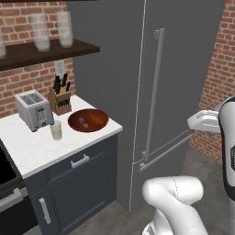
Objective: Grab a lemon wedge from the fridge and one ice cube from the ice bowl, and put them in the glass of lemonade.
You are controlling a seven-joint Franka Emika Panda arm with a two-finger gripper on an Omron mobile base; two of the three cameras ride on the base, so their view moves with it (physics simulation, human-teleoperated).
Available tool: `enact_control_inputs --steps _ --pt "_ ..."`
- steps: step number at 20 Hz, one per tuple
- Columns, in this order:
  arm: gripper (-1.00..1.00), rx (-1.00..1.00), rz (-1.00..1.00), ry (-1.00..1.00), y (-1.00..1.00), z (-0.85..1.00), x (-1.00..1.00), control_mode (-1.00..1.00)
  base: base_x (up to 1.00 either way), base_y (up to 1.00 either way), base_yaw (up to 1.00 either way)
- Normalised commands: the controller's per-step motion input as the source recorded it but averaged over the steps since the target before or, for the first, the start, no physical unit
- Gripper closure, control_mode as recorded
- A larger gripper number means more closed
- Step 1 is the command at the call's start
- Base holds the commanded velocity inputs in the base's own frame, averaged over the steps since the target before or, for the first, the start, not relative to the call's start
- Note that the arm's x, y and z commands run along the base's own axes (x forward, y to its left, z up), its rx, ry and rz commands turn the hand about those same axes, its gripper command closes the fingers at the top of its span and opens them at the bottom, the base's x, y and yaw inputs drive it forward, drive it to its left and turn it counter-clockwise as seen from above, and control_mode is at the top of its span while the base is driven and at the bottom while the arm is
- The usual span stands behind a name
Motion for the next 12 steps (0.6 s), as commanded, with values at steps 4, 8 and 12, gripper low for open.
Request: enact_control_inputs --steps 4,8,12 --pt "-1.00 0.00 0.00 0.00 0.00 0.00 0.00 1.00 -0.08 0.00 0.00" --pt "-1.00 0.00 0.00 0.00 0.00 0.00 0.00 1.00 -0.04 0.00 0.00" --pt "-1.00 -0.05 0.00 0.00 0.00 0.38 0.00 -1.00 0.00 0.00 0.00"
